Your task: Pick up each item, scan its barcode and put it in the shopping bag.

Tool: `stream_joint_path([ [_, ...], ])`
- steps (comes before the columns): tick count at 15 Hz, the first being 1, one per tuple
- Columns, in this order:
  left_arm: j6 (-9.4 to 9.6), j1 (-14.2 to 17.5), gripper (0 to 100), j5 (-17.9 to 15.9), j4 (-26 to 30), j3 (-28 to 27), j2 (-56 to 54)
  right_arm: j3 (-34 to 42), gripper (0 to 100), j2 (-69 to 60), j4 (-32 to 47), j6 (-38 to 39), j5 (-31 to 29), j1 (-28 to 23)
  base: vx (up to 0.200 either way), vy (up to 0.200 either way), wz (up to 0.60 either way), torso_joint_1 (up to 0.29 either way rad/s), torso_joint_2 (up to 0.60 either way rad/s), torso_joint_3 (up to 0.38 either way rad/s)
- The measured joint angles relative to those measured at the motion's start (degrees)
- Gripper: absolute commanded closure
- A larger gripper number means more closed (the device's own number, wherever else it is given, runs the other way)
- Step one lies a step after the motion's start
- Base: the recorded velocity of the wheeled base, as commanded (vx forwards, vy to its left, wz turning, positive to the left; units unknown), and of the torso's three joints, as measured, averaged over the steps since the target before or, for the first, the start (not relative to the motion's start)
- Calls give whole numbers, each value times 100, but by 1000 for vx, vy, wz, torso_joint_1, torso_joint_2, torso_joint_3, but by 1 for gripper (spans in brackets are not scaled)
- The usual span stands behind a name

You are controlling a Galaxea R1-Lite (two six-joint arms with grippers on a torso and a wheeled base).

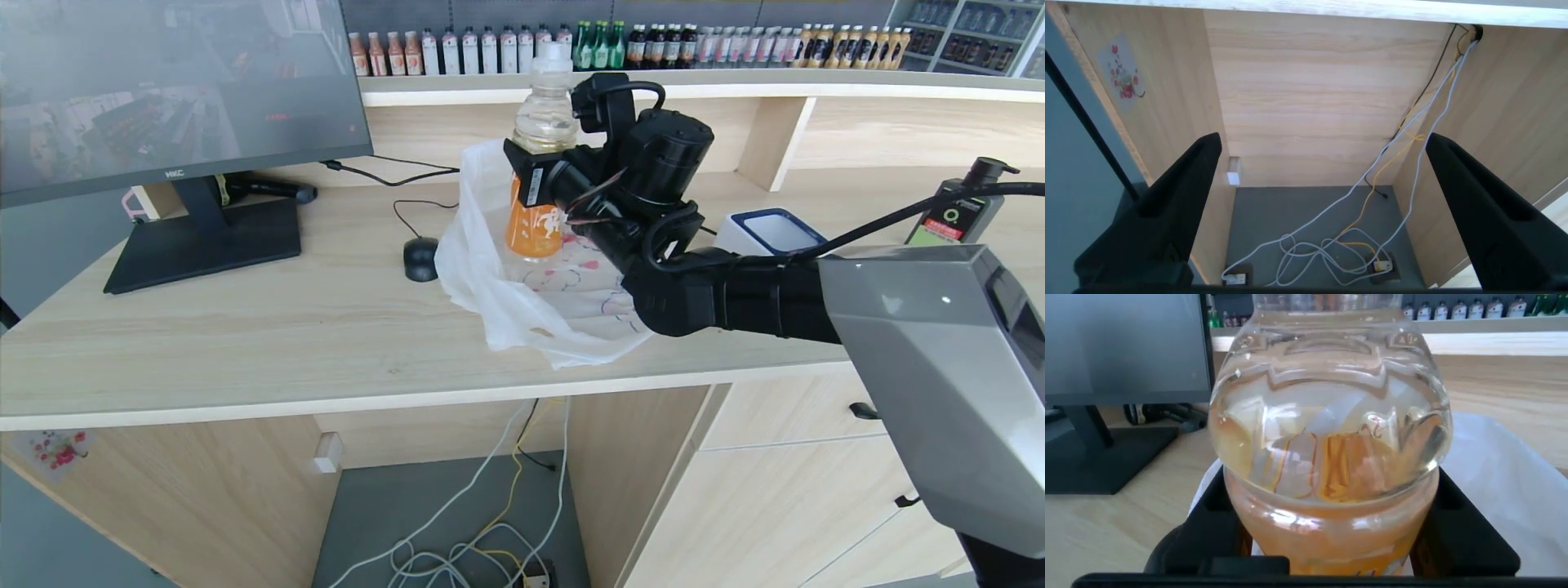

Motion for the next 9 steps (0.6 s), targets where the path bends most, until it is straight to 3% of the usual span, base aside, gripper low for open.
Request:
stream_joint_path([
  [9,0,0,0,0,0,0,0,-2,100,190,-33,-121,-13,-13,0,0,0,0,0,0],
])
